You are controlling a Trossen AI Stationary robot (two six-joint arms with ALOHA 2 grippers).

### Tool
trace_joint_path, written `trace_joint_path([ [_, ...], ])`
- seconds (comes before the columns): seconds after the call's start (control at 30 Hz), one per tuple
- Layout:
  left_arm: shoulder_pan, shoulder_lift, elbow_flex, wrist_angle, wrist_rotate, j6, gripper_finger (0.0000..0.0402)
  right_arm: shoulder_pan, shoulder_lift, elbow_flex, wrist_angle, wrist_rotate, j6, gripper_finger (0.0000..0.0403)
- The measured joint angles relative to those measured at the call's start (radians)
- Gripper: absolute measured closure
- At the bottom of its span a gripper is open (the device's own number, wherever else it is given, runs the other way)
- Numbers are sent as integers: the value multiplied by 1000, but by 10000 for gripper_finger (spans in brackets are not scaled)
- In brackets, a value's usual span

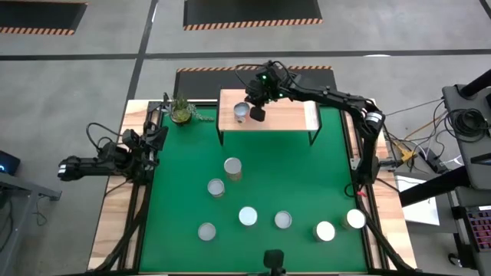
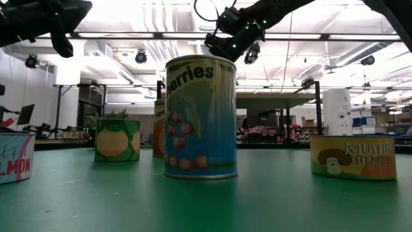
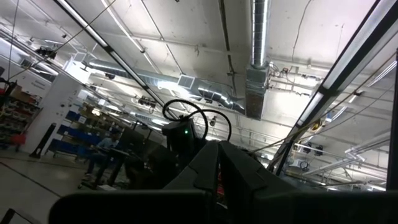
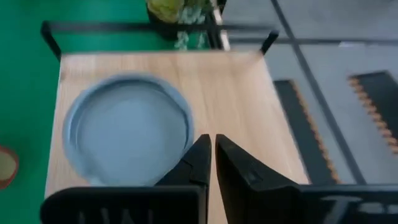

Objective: Pick and place cans onto a shelf
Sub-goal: Put the canned meatballs on the shelf

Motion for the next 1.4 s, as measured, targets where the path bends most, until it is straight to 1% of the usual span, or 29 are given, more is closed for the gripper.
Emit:
trace_joint_path([
  [0.07, 0, 0, 0, 0, 0, 0, 402, 6, -2, 5, -16, 6, -8, 390],
  [0.2, 0, 0, 0, 0, 0, 0, 402, 7, -18, 22, -104, 77, -11, 390],
  [0.33, 0, 0, 0, 0, 0, 0, 402, 0, -26, 32, -246, 77, 0, 390],
  [0.43, 0, 0, 0, 0, -2, 0, 402, 3, -25, 19, -286, 64, 15, 390],
  [0.5, 0, 0, 0, 0, -8, 12, 402, 8, -25, 6, -275, 27, 15, 390],
  [0.57, 0, 0, 0, 0, -8, 25, 402, 13, -24, -2, -227, 11, 15, 390],
  [0.7, 0, 0, 0, 0, -8, 26, 402, 15, -24, -2, -78, 29, 7, 390],
  [0.8, 0, 0, 0, 0, -8, 26, 402, 15, -24, -2, -15, 27, 6, 390],
  [0.87, 0, 0, 0, 0, -8, 26, 402, 15, -24, 0, -31, 28, 0, 390],
  [1.13, 0, 0, 0, 0, -8, 26, 402, 15, -40, 8, -221, 19, 20, 390],
  [1.23, 0, 0, 0, 0, -8, 26, 402, 29, -27, -12, -187, 21, 17, 390],
  [1.4, 0, 0, 0, 1, -8, 26, 402, 44, -14, -13, -48, 21, 8, 390],
])
